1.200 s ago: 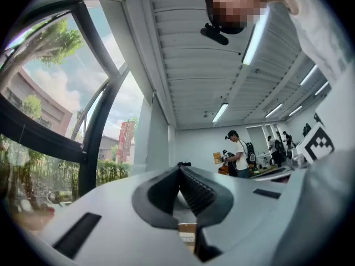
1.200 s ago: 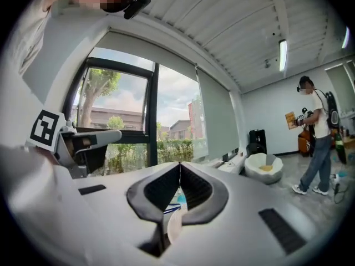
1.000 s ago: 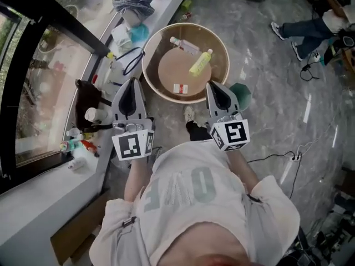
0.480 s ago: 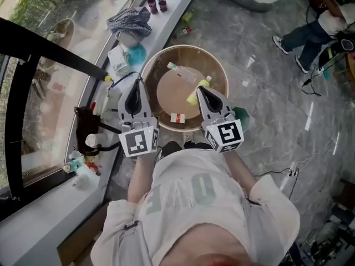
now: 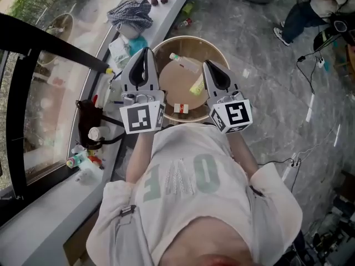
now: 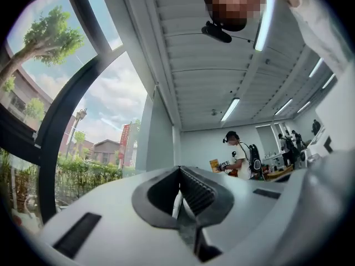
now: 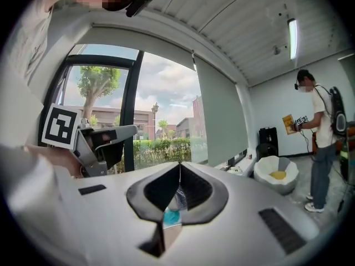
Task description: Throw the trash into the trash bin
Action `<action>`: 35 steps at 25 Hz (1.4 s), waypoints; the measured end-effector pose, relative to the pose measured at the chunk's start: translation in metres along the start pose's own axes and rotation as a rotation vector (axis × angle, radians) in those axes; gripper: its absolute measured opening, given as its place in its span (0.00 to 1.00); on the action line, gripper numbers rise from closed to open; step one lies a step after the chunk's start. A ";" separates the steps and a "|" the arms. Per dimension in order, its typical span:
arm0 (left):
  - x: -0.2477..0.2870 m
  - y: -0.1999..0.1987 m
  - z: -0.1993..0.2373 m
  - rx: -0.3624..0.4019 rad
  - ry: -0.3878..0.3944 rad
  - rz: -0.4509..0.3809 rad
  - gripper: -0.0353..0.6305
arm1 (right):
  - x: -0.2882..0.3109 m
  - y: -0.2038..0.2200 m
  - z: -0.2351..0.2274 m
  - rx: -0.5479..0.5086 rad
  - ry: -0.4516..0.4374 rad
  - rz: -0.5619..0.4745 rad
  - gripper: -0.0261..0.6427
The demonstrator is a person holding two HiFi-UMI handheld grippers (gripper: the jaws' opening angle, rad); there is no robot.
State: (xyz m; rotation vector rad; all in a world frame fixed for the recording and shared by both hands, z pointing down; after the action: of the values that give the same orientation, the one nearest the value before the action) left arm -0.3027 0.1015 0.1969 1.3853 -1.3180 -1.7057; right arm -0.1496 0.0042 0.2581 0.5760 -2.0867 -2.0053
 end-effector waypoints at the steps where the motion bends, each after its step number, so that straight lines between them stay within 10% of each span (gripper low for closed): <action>1: 0.002 -0.001 0.001 0.001 0.007 -0.007 0.07 | 0.002 0.000 -0.001 -0.003 0.007 -0.004 0.06; 9: 0.010 0.012 0.014 -0.023 0.040 0.011 0.07 | 0.015 0.015 0.002 -0.029 0.002 0.029 0.06; 15: 0.005 0.065 0.012 -0.037 0.097 0.104 0.07 | 0.026 0.062 0.033 -0.103 -0.245 0.181 0.07; 19: -0.015 0.114 0.021 -0.069 0.059 0.173 0.07 | 0.035 0.153 0.046 -0.076 -0.417 0.323 0.48; 28: -0.130 0.232 0.017 -0.139 -0.071 0.438 0.07 | -0.084 0.422 0.083 -0.134 -0.796 0.943 0.54; 35: -0.187 0.281 0.005 -0.191 -0.147 0.527 0.07 | -0.143 0.531 0.103 -0.344 -0.962 1.198 0.56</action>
State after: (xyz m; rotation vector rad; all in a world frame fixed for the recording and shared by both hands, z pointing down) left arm -0.2923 0.1680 0.5275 0.7295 -1.4019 -1.5335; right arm -0.1376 0.1611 0.7954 -1.5738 -1.5393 -1.7716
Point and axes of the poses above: the fingertips, and each gripper's own axes: x forward along the fingers, z to its left, y out of its underside, the point moved 3 cm from there along -x, backward along the fingers, and after that the axes turned 9 degrees about -z, right-handed, at the moved point
